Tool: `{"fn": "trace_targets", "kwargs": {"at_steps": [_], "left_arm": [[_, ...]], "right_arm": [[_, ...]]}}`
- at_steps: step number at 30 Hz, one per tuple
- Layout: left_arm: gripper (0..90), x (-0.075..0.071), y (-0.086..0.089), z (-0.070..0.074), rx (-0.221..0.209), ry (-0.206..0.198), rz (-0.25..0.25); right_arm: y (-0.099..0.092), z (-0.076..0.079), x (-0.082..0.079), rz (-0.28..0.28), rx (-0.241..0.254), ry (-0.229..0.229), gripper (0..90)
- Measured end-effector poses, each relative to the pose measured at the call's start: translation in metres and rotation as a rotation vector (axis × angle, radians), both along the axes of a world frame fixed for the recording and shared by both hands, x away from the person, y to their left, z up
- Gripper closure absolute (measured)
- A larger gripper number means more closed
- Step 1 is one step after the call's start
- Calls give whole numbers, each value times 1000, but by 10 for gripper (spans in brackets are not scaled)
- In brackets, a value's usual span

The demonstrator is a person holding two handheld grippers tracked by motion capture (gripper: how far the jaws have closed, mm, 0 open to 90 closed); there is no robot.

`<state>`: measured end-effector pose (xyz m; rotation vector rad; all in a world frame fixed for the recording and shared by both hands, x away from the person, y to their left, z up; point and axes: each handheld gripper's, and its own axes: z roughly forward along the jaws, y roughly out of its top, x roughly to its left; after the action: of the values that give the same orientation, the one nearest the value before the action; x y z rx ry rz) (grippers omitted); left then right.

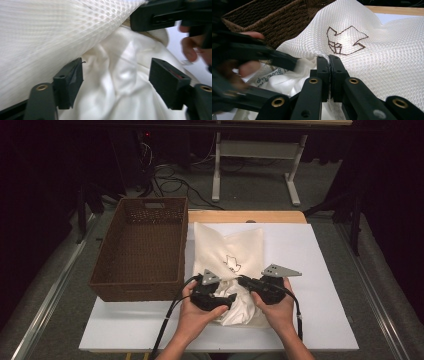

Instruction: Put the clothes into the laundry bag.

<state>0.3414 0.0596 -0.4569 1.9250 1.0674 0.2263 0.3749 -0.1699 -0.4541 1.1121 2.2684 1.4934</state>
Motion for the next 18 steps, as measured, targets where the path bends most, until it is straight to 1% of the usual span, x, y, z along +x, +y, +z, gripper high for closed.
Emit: {"fn": "trace_targets", "kwargs": {"at_steps": [1,2,3,4,5,6,7,8,9,10,11,12,13,14,15,16,18], "left_arm": [[209,-9,13,3,5,5,20],[192,-9,13,3,5,5,20],[187,-18,21,-1,32,18,44],[180,-18,21,-1,32,18,44],[163,-24,25,-14,68,79,46],[160,-26,24,-22,83,107,45],[161,-26,22,-30,87,137,35],[183,-26,22,-30,87,137,35],[220,-25,14,-41,113,183,4],[258,-26,10,-42,115,180,8],[309,-25,5,-41,129,175,3],[374,-25,5,-41,129,175,3],[445,-23,-4,-38,177,163,-2],[544,-21,-7,-37,191,154,-3],[652,-17,-10,-35,179,155,-1],[724,-13,-12,-34,162,168,-2],[793,-7,-18,-33,154,168,-10]], "right_arm": [[1,-1,0,0,0,-1,884],[0,-1,1,1,0,-1,884],[0,-1,1,0,0,0,884],[0,-1,1,0,0,0,884],[-1,-2,1,-2,2,-1,884],[0,-2,1,-3,1,-1,884],[0,-2,1,-1,-1,2,884],[0,-2,1,-1,-1,2,884],[2,-2,0,5,-8,2,884],[3,-3,0,5,-8,7,884],[4,-3,0,6,-8,9,884],[4,-3,-1,5,-9,11,884],[5,-4,-1,5,-9,14,884],[5,-4,-1,6,-7,15,884],[4,-4,-1,6,-3,19,885],[5,-4,-1,6,3,23,884],[6,-4,-2,12,0,11,885]]}}
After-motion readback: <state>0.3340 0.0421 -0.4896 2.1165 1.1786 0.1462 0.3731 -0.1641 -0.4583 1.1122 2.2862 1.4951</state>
